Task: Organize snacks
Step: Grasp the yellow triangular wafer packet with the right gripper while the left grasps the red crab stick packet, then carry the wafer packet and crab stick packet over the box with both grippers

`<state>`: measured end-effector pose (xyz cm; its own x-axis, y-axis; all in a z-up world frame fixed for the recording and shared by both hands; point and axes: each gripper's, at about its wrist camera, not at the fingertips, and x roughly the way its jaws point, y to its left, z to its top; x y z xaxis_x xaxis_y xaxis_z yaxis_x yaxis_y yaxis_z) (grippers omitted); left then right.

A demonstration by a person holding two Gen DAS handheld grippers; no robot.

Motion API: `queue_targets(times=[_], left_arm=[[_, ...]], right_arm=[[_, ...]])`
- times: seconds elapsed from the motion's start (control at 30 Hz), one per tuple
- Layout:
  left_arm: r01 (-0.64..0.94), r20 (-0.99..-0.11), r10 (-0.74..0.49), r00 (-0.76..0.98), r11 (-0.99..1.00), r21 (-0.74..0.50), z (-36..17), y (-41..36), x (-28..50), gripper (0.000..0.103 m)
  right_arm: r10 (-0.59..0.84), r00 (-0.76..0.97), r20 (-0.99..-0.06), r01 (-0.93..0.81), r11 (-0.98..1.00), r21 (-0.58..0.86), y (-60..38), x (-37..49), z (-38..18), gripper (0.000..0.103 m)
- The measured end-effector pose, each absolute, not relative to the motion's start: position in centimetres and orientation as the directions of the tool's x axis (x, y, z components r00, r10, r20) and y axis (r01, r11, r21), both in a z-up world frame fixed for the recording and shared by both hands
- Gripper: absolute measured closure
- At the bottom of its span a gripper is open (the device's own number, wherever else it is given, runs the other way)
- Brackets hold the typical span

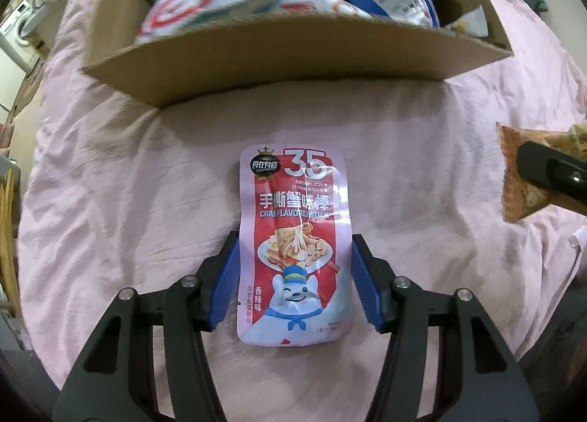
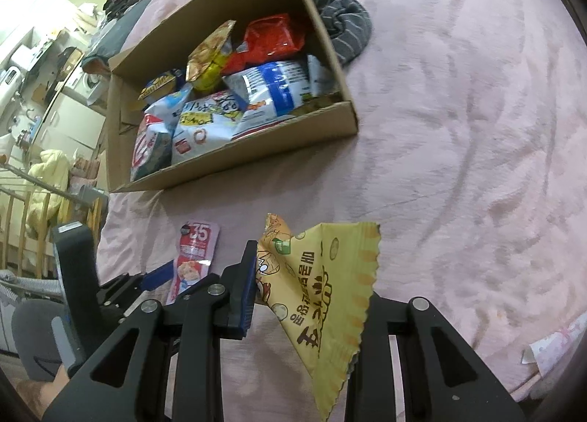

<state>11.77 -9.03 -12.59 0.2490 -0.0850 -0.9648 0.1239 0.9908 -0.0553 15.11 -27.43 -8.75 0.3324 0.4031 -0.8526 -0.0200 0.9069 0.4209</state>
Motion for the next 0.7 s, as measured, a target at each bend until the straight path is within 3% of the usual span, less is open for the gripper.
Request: queue_targets(times=[0.3, 0.47, 0.7], left_arm=[[0.027, -0.932, -0.138, 0.336, 0.990, -0.137, -7.0, -4.0, 10.3, 0.049], [0.022, -0.901, -0.059, 0.429, 0.998, -0.055, -3.7, -2.7, 12.2, 0.049], [-0.010, -0.867, -0.045, 0.496, 0.998, -0.057, -0.5, -0.9, 16.4, 0.049]], right_arm=[[0.472, 0.372, -0.800, -0.113, 0.878, 0.465, -26.2, 15.4, -5.9, 0.075], [0.521, 0.407, -0.750, -0.174, 0.850, 0.496, -26.3, 15.9, -3.9, 0.075], [0.576, 0.509, -0.640, -0.219, 0.806, 0.550, -26.2, 17.7, -1.0, 0.075]])
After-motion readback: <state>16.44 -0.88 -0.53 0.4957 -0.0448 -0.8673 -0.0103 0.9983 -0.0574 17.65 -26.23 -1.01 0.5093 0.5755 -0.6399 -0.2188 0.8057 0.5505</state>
